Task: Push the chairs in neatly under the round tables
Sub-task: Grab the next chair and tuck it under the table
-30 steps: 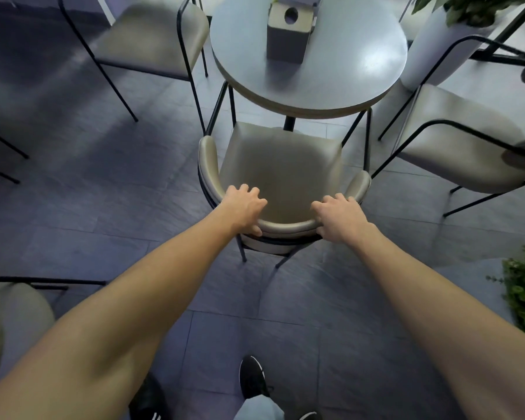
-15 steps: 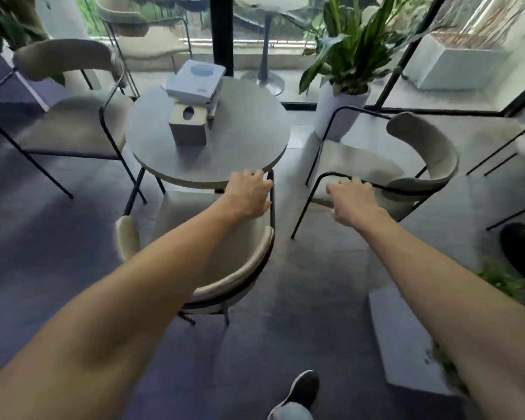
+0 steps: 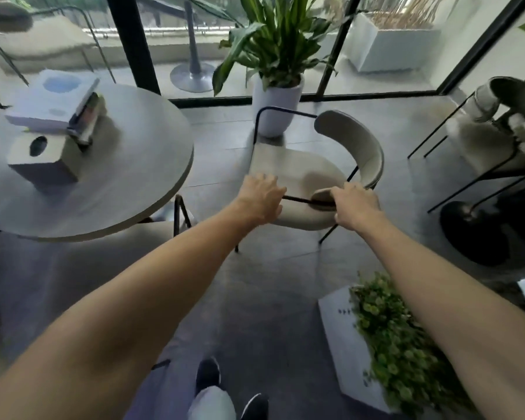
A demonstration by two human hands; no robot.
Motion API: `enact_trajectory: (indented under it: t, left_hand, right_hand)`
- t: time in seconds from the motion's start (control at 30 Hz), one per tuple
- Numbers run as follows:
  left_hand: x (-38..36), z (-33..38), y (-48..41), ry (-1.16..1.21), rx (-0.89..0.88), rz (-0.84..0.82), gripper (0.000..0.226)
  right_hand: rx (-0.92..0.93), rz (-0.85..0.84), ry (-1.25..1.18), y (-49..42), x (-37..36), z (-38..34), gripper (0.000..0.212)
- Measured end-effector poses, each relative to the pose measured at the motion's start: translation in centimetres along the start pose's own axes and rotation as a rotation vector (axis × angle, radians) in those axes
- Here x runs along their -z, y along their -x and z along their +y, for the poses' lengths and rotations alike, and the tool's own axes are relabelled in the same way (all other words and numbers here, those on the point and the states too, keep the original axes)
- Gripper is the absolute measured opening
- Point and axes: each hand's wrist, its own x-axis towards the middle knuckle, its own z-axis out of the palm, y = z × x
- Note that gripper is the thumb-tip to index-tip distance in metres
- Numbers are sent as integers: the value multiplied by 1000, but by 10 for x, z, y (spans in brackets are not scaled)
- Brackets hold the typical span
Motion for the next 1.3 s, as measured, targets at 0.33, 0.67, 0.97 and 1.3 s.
enact_trajectory:
  t: [0.33, 0.67, 0.97, 1.3]
  left_hand:
    - [-47, 60, -174, 38, -210, -53, 41]
    - [-106, 127, -284, 112, -213, -7, 44]
    - [-134, 162, -331, 123, -86, -26, 57]
    - [-142, 163, -357, 320, 12, -136, 39]
  right_hand:
    - [-149, -100, -69, -117, -70, 74, 45]
    - [-198, -177, -120, -201, -143, 143, 59]
    - [-63, -72, -192, -252, -191, 174, 43]
    - [42, -58, -268, -295, -201, 208, 46]
